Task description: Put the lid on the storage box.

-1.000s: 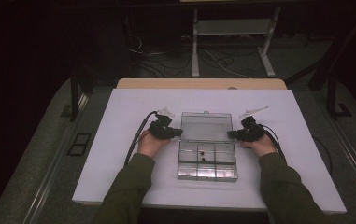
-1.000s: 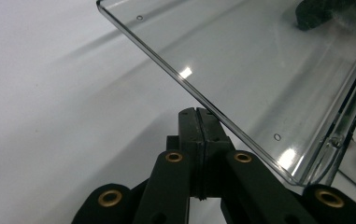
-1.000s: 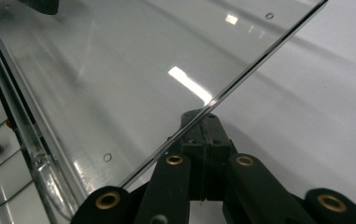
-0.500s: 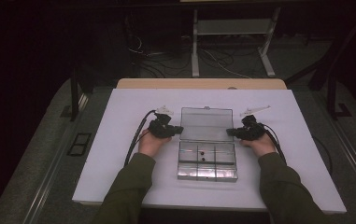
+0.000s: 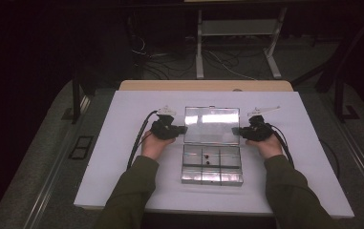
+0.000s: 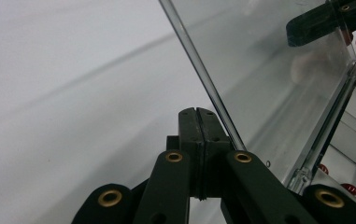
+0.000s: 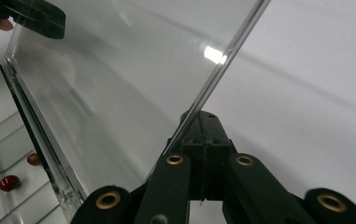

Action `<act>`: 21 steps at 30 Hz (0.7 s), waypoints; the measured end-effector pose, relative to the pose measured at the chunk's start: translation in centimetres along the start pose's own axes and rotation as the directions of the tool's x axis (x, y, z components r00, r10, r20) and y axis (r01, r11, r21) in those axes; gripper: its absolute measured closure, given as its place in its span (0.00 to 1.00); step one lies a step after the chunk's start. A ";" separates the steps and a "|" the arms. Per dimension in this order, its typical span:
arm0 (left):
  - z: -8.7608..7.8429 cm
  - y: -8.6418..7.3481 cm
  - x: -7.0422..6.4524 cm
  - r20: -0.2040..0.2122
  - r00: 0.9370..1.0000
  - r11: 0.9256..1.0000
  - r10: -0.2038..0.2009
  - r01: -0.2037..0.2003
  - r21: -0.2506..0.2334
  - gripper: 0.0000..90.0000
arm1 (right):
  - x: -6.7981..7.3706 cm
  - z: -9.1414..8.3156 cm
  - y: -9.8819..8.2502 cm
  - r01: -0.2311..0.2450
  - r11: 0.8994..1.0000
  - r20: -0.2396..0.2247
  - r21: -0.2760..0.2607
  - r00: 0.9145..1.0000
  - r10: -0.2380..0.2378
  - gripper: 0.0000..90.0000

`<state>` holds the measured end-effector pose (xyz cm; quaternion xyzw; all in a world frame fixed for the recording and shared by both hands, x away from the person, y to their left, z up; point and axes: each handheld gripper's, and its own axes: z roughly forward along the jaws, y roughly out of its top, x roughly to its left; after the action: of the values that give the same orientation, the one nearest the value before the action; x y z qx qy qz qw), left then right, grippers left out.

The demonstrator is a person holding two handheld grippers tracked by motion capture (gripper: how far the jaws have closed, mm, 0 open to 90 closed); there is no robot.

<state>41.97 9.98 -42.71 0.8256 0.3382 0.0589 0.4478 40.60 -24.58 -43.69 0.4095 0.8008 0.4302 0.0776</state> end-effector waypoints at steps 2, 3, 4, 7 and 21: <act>-0.2 0.1 -0.1 -0.001 1.000 1.000 0.003 -0.003 -0.007 0.99 | 0.0 -0.2 0.1 0.002 1.000 0.001 -0.014 1.000 -0.002 0.99; -0.2 0.2 -0.1 0.000 1.000 1.000 0.008 -0.008 -0.007 0.99 | 0.1 -0.3 0.2 -0.001 1.000 0.002 -0.019 1.000 0.001 0.99; -0.3 0.2 -0.2 -0.001 1.000 1.000 0.008 -0.008 -0.012 0.99 | 0.1 -0.4 0.3 0.003 1.000 0.000 -0.025 1.000 -0.003 0.99; -0.5 0.4 -0.3 0.003 1.000 1.000 0.008 -0.008 -0.023 0.99 | 0.3 -0.7 0.5 0.002 0.999 -0.004 -0.041 1.000 -0.002 0.99; -1.0 0.7 -0.7 0.013 1.000 0.999 0.017 -0.016 -0.049 0.99 | 0.7 -1.8 1.1 0.007 0.994 -0.009 -0.110 1.000 -0.009 0.99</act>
<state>41.40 10.05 -41.42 0.8177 0.3267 0.0653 0.4694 39.97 -24.84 -41.58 0.3992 0.7780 0.4752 0.0977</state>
